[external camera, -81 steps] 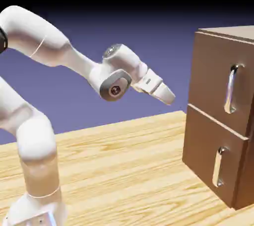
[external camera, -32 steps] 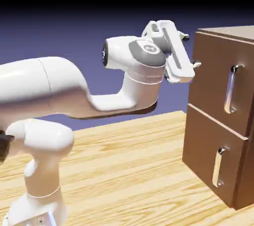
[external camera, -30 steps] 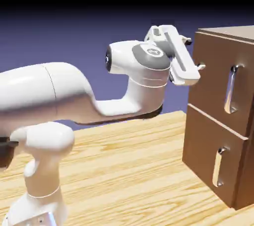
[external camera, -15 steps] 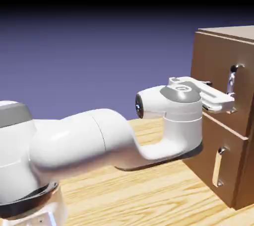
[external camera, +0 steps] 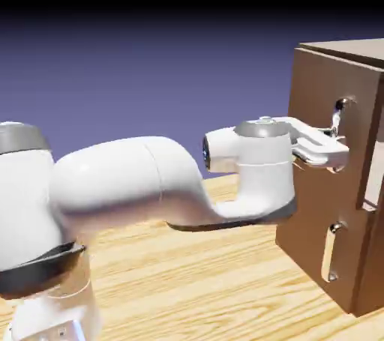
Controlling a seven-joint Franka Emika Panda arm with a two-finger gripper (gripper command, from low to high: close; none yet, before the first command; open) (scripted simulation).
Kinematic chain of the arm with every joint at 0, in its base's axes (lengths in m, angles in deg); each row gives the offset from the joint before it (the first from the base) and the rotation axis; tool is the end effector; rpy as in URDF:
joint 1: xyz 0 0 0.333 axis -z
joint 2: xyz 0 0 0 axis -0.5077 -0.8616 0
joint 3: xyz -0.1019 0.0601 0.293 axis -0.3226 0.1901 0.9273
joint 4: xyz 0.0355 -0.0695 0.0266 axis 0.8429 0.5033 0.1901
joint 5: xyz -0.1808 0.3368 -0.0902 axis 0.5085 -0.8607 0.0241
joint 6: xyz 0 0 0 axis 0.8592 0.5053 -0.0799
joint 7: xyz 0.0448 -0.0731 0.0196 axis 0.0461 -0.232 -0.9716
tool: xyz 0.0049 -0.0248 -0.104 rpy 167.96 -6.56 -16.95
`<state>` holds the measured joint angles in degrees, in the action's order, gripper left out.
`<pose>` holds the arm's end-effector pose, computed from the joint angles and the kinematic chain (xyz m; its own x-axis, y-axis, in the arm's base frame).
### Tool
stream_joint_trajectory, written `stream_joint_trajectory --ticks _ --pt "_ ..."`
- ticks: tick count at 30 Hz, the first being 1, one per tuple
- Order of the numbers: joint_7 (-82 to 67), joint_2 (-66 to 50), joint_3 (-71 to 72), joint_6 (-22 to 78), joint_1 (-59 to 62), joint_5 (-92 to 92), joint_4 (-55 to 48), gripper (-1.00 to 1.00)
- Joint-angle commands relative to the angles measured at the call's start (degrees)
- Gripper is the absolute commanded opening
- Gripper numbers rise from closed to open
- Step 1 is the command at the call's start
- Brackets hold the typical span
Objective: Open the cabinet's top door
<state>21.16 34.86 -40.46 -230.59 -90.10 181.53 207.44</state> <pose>0.4476 -0.1445 0.4641 0.1088 0.6990 -0.7067 0.1086 0.6983 0.7075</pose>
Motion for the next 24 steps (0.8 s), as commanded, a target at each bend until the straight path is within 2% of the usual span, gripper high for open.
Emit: stream_joint_trajectory --ticks 1,11,24 --pt "2.5 -2.1 1.4 0.8 1.8 0.0 1.1 -1.0" --pt "24.7 -19.6 19.5 3.0 22.1 0.1 6.4 -1.0" --pt "41.0 -28.2 45.7 1.8 49.0 -0.1 8.5 -1.0"
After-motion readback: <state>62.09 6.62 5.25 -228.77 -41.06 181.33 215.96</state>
